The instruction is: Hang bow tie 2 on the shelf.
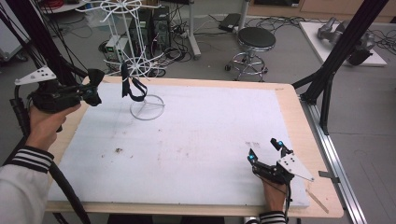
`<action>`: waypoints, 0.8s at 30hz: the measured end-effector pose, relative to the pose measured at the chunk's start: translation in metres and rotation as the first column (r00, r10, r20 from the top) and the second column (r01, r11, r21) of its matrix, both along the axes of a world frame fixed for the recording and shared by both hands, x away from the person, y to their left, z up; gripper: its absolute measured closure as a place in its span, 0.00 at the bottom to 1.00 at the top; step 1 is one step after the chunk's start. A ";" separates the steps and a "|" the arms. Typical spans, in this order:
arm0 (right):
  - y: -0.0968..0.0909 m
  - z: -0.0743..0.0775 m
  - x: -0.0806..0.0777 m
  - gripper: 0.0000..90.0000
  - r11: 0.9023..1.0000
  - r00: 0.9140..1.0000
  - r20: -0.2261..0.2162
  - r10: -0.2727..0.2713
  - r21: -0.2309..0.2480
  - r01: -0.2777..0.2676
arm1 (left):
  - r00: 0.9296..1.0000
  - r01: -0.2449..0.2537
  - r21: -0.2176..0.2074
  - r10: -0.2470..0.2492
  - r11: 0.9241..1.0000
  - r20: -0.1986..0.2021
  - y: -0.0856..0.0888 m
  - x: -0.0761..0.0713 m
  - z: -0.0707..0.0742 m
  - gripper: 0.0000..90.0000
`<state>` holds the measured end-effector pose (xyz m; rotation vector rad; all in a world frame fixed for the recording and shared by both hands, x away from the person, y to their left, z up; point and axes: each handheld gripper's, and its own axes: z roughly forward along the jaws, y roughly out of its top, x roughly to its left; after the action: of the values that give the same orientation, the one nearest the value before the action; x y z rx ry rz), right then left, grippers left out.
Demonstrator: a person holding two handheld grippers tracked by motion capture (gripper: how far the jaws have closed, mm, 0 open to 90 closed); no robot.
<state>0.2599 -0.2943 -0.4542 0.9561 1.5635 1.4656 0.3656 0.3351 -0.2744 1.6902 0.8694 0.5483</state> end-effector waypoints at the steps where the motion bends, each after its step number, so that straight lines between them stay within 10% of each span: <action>1: 0.000 0.000 0.000 0.12 1.000 1.000 0.001 0.000 0.001 0.000 | 1.000 0.000 -0.002 0.000 1.000 0.002 0.000 0.002 0.002 0.84; 24: 0.001 0.000 -0.001 0.12 1.000 1.000 -0.008 0.001 0.005 -0.001 | 1.000 -0.005 -0.026 0.005 1.000 0.004 -0.001 0.040 0.012 0.84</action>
<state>0.2588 -0.2937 -0.4543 0.9660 1.5669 1.4684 0.4053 0.3338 -0.2621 1.6632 0.8751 0.5416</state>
